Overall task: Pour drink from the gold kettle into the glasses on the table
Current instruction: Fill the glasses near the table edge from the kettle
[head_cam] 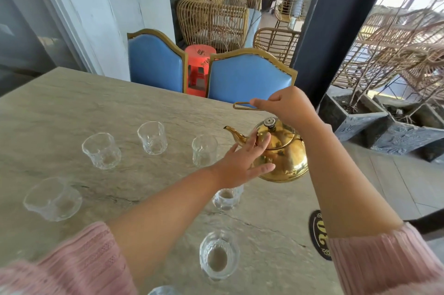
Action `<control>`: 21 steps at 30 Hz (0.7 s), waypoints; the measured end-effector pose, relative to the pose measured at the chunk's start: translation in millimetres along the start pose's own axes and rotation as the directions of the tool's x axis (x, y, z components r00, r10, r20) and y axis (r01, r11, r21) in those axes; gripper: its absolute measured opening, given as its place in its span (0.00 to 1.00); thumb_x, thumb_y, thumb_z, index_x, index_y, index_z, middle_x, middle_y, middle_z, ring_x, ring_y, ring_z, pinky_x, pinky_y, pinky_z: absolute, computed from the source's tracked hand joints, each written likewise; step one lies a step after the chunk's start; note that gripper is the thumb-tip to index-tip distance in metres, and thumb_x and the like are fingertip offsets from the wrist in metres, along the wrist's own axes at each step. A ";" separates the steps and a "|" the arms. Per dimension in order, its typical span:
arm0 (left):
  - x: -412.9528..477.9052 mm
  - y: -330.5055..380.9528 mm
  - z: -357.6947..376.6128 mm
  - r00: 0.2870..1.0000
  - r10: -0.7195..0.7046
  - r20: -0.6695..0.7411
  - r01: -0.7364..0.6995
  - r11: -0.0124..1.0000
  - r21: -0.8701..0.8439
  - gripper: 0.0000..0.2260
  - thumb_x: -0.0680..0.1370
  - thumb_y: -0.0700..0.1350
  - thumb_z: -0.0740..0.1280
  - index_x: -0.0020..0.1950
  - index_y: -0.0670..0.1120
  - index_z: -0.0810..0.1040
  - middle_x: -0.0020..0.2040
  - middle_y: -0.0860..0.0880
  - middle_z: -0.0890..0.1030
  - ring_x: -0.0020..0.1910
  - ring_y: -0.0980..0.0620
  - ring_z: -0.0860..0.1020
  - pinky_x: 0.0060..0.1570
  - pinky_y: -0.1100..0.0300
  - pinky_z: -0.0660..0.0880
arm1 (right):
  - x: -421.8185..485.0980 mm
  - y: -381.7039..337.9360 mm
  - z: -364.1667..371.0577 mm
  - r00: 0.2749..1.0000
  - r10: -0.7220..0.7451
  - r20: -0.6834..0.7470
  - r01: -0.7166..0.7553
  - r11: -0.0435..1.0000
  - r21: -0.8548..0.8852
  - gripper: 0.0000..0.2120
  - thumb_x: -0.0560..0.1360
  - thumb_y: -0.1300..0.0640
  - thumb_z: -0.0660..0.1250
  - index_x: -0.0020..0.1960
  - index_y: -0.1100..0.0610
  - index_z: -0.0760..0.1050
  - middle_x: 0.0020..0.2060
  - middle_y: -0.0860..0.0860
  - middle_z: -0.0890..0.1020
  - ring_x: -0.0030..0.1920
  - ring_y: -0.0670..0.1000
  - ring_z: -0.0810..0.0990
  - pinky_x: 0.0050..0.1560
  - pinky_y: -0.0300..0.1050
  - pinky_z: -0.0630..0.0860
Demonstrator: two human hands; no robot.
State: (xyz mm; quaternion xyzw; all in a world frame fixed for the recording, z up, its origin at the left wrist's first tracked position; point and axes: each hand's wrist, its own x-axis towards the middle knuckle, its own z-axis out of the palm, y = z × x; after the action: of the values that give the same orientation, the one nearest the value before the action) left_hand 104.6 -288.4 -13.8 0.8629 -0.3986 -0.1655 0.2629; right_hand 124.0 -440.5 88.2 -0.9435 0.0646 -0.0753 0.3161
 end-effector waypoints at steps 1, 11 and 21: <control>1.6 -4.3 0.1 1.000 0.000 -0.001 0.000 1.000 -0.008 0.32 0.80 0.62 0.51 0.76 0.56 0.35 0.77 0.49 0.34 0.77 0.55 0.43 0.73 0.48 0.37 | 4.1 -0.3 2.7 1.000 -0.003 0.009 0.003 1.000 -0.013 0.29 0.70 0.39 0.69 0.24 0.55 0.59 0.22 0.49 0.58 0.24 0.49 0.57 0.35 0.47 0.62; 2.2 -25.3 14.9 0.998 -0.021 -0.064 0.014 0.994 -0.105 0.31 0.80 0.61 0.50 0.75 0.57 0.33 0.77 0.50 0.32 0.77 0.54 0.44 0.72 0.49 0.38 | 21.8 -14.6 27.7 0.992 -0.029 0.121 0.049 0.984 -0.169 0.29 0.68 0.36 0.69 0.25 0.54 0.59 0.23 0.49 0.58 0.24 0.48 0.56 0.29 0.44 0.55; -4.3 -26.6 15.9 0.997 -0.035 -0.072 0.018 0.974 -0.226 0.27 0.80 0.61 0.46 0.74 0.60 0.35 0.77 0.50 0.35 0.69 0.65 0.40 0.73 0.51 0.36 | 19.6 -31.3 32.6 0.986 -0.047 0.162 0.095 0.949 -0.301 0.29 0.70 0.36 0.67 0.24 0.55 0.62 0.21 0.48 0.62 0.23 0.47 0.60 0.26 0.42 0.57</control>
State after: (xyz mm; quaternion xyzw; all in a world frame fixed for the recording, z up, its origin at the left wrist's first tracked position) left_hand 110.0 -275.7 -41.8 0.8383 -0.3558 -0.1804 0.3715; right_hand 151.5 -399.8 83.4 -0.9859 0.0171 -0.0029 0.1664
